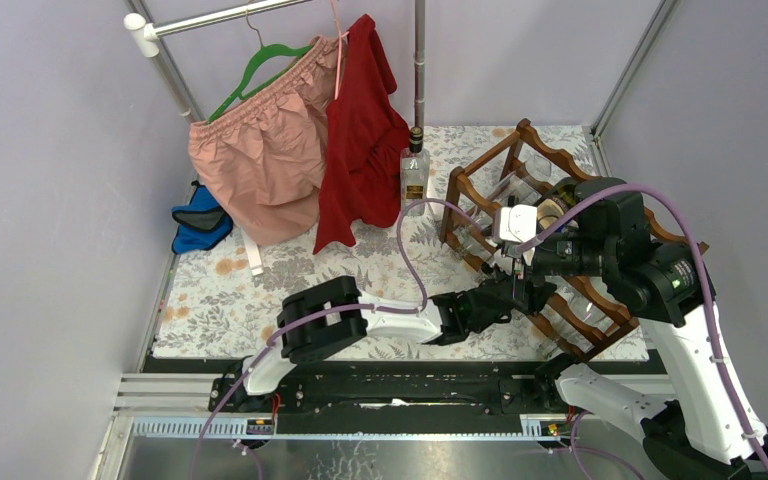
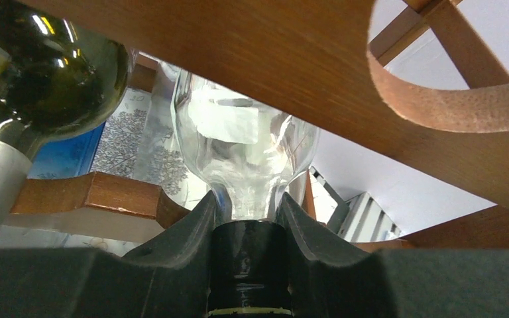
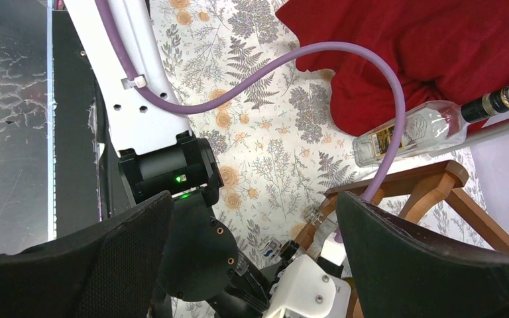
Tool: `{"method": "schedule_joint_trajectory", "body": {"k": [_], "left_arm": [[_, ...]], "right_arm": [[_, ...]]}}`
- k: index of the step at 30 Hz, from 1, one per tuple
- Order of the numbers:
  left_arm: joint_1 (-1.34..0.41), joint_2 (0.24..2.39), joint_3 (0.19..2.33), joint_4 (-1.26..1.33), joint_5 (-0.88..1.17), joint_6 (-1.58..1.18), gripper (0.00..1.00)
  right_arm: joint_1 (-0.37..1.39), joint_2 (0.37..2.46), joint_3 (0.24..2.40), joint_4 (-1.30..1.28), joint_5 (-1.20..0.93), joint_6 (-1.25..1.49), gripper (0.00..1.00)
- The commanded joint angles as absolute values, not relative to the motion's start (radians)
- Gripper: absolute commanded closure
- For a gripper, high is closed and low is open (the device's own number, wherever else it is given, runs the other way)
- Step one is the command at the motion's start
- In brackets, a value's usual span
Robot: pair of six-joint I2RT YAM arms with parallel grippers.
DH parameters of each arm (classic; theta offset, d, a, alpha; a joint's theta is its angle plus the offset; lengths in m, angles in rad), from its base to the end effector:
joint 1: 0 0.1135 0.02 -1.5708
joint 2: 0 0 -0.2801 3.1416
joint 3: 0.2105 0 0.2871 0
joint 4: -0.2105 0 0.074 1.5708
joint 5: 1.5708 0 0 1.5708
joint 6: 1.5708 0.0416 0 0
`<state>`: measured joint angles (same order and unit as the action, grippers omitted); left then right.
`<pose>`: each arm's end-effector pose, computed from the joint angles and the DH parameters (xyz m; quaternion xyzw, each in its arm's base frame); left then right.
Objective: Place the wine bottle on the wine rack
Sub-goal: Place the wine bottle in the wine rack.
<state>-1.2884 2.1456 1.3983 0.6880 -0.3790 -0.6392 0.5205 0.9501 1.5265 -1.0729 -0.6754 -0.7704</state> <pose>0.1629 -0.5061 0.1951 0.1055 0.7186 -0.4750 0.4968 0.1202 0.0989 0.4940 -0.6231 0.5456 0.2223 0.5145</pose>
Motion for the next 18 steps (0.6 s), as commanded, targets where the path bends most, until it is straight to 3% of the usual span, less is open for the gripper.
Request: {"method": "schedule_joint_trajectory", "body": {"k": [1,12,15,18], "left_arm": [[-1.305,2.09,1.468,0.784,-0.457,-0.514,0.96],[-1.326,2.123,1.526,0.721,-0.498,-0.387,0.91],[-1.33,2.128,1.53,0.716,-0.512,-0.371,0.72],[-1.333,2.13,1.536,0.709,-0.511,-0.37,0.61]], "right_arm": [[0.511,0.942,1.526,-1.077,-0.708,-0.775,0.0],[0.511,0.937,1.522,-1.078,-0.708,-0.778,0.0],[0.512,0.936,1.52,-1.079,-0.71,-0.778,0.0],[0.511,0.933,1.519,-1.078,-0.709,-0.779,0.0]]}}
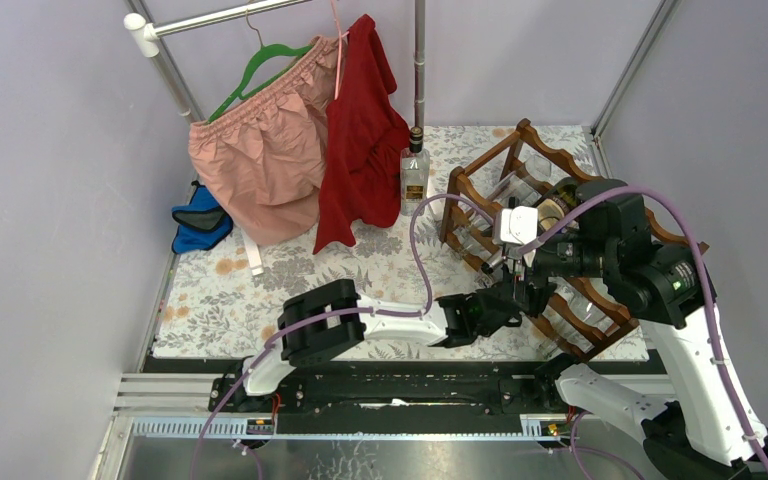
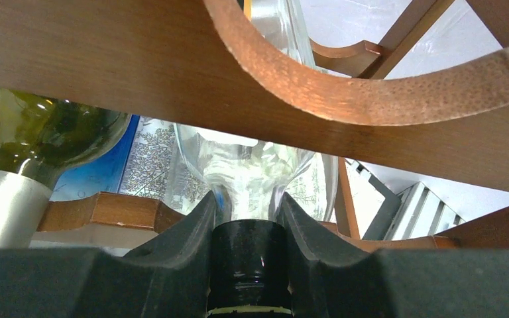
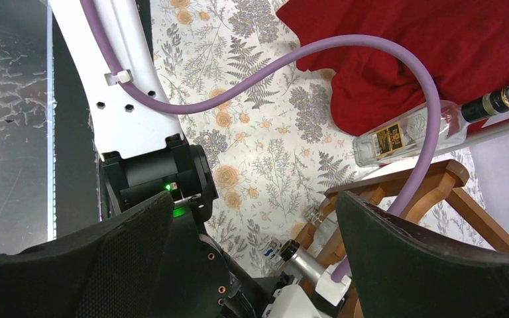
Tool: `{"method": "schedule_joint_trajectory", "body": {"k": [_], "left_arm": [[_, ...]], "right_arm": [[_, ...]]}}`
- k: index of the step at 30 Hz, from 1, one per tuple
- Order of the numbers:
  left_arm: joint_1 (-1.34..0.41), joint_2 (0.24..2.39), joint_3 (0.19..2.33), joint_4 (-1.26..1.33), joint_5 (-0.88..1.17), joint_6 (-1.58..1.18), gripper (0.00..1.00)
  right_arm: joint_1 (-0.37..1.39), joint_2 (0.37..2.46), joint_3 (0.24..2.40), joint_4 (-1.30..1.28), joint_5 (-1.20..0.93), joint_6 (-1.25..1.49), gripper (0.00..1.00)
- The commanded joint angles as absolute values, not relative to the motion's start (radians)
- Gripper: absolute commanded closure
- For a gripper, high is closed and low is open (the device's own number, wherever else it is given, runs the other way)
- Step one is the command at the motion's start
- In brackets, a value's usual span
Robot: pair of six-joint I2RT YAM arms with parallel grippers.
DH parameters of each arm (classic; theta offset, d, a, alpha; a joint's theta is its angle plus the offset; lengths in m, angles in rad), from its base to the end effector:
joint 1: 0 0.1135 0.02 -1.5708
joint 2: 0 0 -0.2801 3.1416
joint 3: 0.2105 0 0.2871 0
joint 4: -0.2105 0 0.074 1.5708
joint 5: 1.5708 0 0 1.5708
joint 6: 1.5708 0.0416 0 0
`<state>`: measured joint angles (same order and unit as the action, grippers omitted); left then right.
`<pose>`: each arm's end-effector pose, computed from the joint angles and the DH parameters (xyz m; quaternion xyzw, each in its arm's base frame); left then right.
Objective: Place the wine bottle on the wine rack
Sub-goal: Place the wine bottle in the wine rack.
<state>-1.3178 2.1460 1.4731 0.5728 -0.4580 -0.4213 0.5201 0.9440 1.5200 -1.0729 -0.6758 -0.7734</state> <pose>0.1530 -0.5183 0.2093 0.1758 0.7169 -0.3906 0.5501 0.1190 0.0982 0.4928 -0.6238 0.5448 0.2216 0.5147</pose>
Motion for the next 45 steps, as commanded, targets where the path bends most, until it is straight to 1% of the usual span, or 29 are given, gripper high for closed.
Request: {"method": "schedule_joint_trajectory", "body": {"k": [1,6,11,19,24,37,41,45], "left_arm": [[-1.333,2.132,1.542,0.703,-0.508,-0.37,0.59],[-1.338,2.141,1.557,0.692,-0.507,-0.369,0.55],[-1.345,2.143,1.563,0.683,-0.527,-0.356,0.49],[-1.345,2.137,1.555,0.679,-0.546,-0.361,0.49],[-1.358,2.088,1.528,0.692,-0.516,-0.352,0.48],[-1.418,1.9,1.334,0.643,-0.547,-0.348,0.48],[-1.449,1.814,1.228,0.643,-0.575,-0.321,0.5],[-1.475,1.692,1.077,0.649,-0.598,-0.316,0.51]], "right_arm": [[0.512,0.934,1.519,-1.078,-0.709,-0.779,0.0],[0.512,0.93,1.517,-1.08,-0.707,-0.78,0.0],[0.511,0.928,1.517,-1.083,-0.707,-0.781,0.0],[0.511,0.924,1.517,-1.086,-0.709,-0.783,0.0],[0.512,0.922,1.517,-1.092,-0.71,-0.788,0.0],[0.511,0.927,1.53,-1.113,-0.722,-0.804,0.0],[0.499,0.925,1.523,-1.094,-0.659,-0.776,0.0],[0.464,0.923,1.513,-1.053,-0.556,-0.718,0.0]]}}
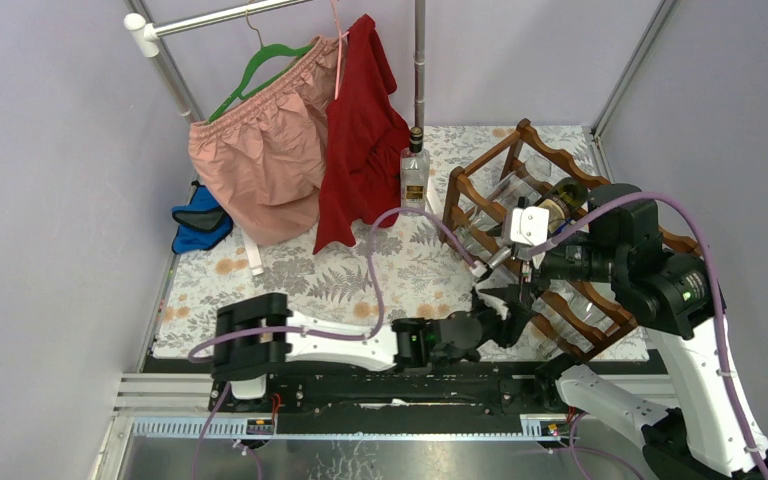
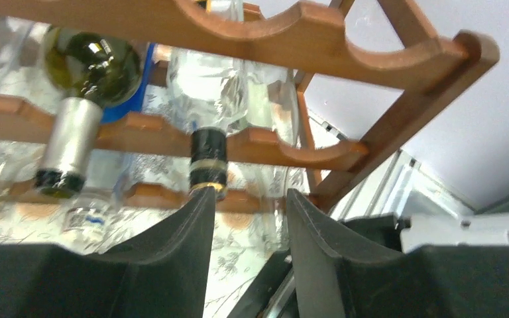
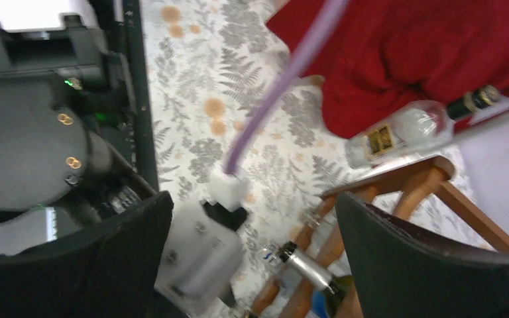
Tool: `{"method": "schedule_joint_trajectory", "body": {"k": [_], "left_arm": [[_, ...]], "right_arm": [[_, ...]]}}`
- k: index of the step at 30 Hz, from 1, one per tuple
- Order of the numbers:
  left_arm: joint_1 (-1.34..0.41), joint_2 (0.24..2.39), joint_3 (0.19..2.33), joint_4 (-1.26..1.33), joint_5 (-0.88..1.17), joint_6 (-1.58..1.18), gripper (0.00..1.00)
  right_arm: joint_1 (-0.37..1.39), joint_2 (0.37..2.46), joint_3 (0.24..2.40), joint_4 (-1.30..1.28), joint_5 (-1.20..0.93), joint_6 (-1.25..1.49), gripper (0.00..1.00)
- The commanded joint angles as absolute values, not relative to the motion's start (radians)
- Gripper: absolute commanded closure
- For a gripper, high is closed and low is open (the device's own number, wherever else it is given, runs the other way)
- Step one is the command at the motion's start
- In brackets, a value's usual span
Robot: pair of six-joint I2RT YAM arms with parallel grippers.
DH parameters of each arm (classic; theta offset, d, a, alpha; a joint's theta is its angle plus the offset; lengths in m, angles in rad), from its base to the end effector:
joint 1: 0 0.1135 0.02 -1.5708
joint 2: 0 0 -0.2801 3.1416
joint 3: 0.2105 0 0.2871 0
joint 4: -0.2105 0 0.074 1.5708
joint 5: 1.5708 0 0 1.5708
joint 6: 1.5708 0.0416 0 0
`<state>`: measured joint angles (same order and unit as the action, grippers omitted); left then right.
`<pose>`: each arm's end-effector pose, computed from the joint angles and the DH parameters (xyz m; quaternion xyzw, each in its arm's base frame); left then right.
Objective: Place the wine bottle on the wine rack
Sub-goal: Place the wine bottle in the wine rack, then move the wine rack to the center of the board.
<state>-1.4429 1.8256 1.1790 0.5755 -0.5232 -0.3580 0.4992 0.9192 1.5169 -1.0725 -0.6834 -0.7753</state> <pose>0.0794 -0.4542 0.2555 0.2140 0.6964 -0.3983 0.5573 0.1129 0.0915 0.4952 -0.6188 0.5425 0.2158 0.5256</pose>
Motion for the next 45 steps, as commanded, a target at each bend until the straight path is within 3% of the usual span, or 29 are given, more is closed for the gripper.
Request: {"method": "schedule_joint_trajectory", "body": {"k": [1,7,13,23,30,36,38,39,40,45], "left_arm": [[-1.479,1.662,1.04,0.644,-0.596,-0.319,0.51],[-1.483,1.507,0.848,0.562,-0.602,-0.351,0.5],[-1.482,1.405,0.729,0.488,-0.595,-0.391,0.48],[-1.482,1.132,0.535,0.372,-0.622,-0.519,0.47],[-1.482,0.896,0.42,0.245,-0.688,-0.57,0.46],[-1.482,0.795,0.384,0.206,-0.708,-0.583,0.46],[-1.482,0.796,0.383,0.194,-0.71,-0.586,0.46],[-1.482,0.799,0.385,0.188,-0.71,-0.588,0.46],[-1.482,0.8,0.386,0.184,-0.71,-0.589,0.46],[-1.482,0.811,0.388,0.183,-0.717,-0.582,0.46]], "right_arm": [[0.453,0.924,1.511,-1.042,-0.533,-0.703,0.0],[0.387,0.943,1.503,-0.996,-0.456,-0.65,0.0],[0.317,0.962,1.542,-1.015,-0.546,-0.63,0.0],[0.29,0.984,1.431,-1.038,-0.115,-0.552,0.0],[0.271,1.017,1.34,-1.063,-0.079,-0.535,0.02],[0.232,1.054,1.29,-1.035,-0.099,-0.538,0.16],[0.215,1.068,1.283,-1.031,-0.114,-0.542,0.29],[0.209,1.072,1.282,-1.028,-0.12,-0.542,0.43],[0.204,1.076,1.28,-1.023,-0.122,-0.543,0.49],[0.197,1.09,1.285,-1.001,-0.134,-0.533,0.62]]}}
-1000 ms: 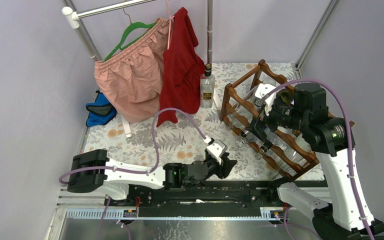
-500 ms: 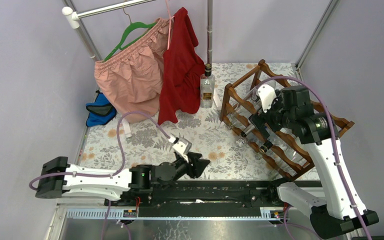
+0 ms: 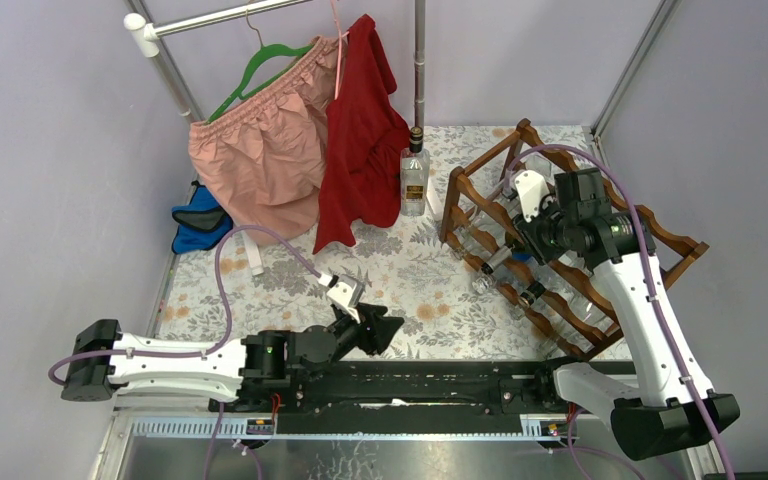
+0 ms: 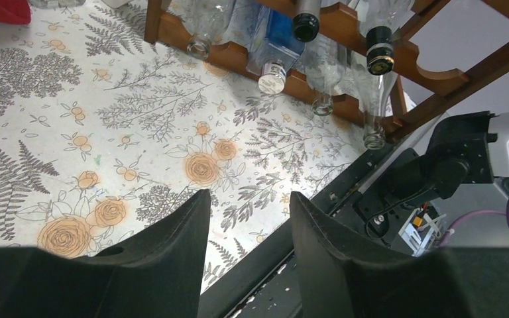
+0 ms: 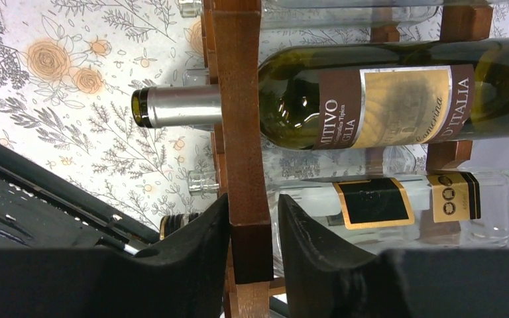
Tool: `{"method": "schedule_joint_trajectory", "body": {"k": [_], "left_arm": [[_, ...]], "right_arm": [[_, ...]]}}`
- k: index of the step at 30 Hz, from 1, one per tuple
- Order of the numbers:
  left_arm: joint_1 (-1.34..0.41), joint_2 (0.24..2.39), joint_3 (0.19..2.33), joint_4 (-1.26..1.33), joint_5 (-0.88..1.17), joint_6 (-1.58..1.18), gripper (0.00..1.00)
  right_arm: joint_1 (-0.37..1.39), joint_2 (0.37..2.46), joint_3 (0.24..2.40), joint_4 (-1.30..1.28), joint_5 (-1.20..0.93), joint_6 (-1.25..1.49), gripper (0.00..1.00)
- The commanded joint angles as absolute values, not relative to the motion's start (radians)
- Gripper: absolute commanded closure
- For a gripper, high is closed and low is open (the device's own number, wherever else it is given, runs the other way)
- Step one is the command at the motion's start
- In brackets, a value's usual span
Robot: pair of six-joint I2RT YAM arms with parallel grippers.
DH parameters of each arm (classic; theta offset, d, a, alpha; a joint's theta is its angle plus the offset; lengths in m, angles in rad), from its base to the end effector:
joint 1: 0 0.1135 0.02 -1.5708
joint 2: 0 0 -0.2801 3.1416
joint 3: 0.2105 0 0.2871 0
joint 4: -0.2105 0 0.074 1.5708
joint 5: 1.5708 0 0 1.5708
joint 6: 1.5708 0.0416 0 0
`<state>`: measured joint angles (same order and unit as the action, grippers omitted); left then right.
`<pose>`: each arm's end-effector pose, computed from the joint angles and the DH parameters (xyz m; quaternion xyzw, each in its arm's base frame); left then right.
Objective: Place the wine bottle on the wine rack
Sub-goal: Move the wine rack to the center of the board.
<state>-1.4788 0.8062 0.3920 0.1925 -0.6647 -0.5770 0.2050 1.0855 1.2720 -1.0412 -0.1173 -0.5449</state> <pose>0.0450 -0.2081 0.2341 0.1383 0.7533 -0.3738 0.5232 0.2240 0.0515 0.3853 -0.3615 0.8625 -0.0051 0.3541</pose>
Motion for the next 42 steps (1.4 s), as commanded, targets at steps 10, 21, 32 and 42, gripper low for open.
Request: {"method": "schedule_joint_trajectory", "body": {"k": [10,21,32,42], "left_arm": [[-1.482,0.819,0.413,0.174,-0.751,-0.536,0.46],[-1.482,0.818,0.403,0.174,-0.76,-0.542,0.46],[-1.482,0.833,0.4,0.177,-0.75,-0.56,0.46],[-1.482,0.819,0.39,0.173,-0.755,-0.567,0.45]], "right_arm": [[0.196,1.159,1.327,-0.919,-0.138,-0.511,0.84],[0.166,1.14,1.344,-0.905,-0.057,-0.533,0.94],[0.091,1.181,1.371,-0.886,-0.129,-0.555,0.96],[0.047,1.222,1.428,-0.879,-0.142,-0.578,0.97]]}}
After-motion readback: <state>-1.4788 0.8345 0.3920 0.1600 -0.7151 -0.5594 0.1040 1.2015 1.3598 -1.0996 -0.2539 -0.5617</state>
